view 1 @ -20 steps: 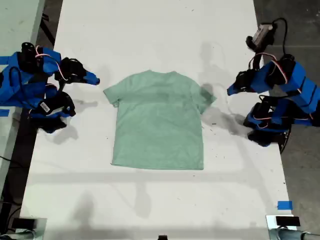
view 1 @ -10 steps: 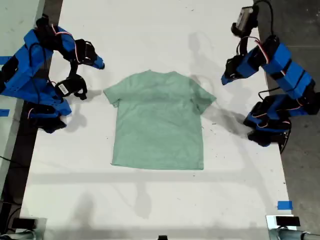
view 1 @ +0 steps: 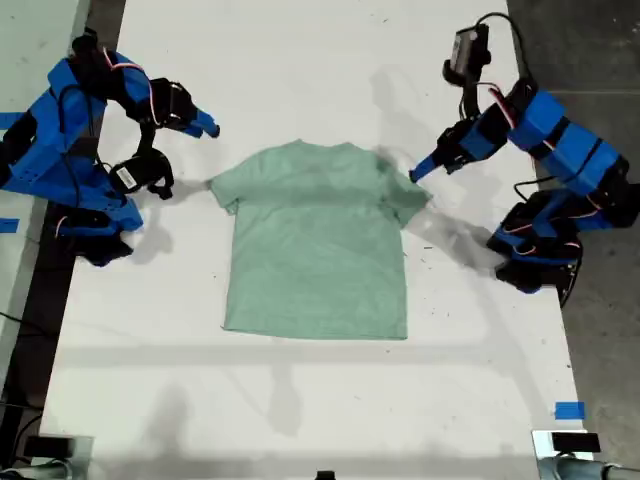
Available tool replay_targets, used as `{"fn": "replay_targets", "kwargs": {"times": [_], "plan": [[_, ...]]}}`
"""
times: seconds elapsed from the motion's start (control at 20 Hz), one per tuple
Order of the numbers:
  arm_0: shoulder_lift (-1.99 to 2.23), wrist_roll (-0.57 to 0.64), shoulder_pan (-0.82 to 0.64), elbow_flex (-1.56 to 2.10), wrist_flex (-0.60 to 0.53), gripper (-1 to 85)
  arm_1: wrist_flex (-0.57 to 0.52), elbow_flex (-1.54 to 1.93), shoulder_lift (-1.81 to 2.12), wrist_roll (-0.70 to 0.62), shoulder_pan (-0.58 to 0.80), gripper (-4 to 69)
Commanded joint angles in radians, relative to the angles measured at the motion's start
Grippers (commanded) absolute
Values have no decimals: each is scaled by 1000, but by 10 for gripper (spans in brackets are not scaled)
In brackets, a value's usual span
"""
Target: Fold tshirt
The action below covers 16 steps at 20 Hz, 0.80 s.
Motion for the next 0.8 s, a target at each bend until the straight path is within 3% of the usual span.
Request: {"fn": "replay_targets", "kwargs": {"times": [0.0,0.2,0.4,0.65,0.7,0.75], "plan": [[12,8,-2,-32,6,111,-175,153,35,-41,52,318],[11,8,0,-21,0,111,-383,357,9,-75,117,318],[-11,8,-2,-15,-14,112,-525,400,-175,-66,107,322],[-28,8,-5,0,-26,112,-546,296,-383,-63,98,317],[-28,8,-8,2,-29,113,-532,262,-423,-69,98,305],[-29,9,-11,3,-29,113,-520,230,-459,-77,98,246]]}}
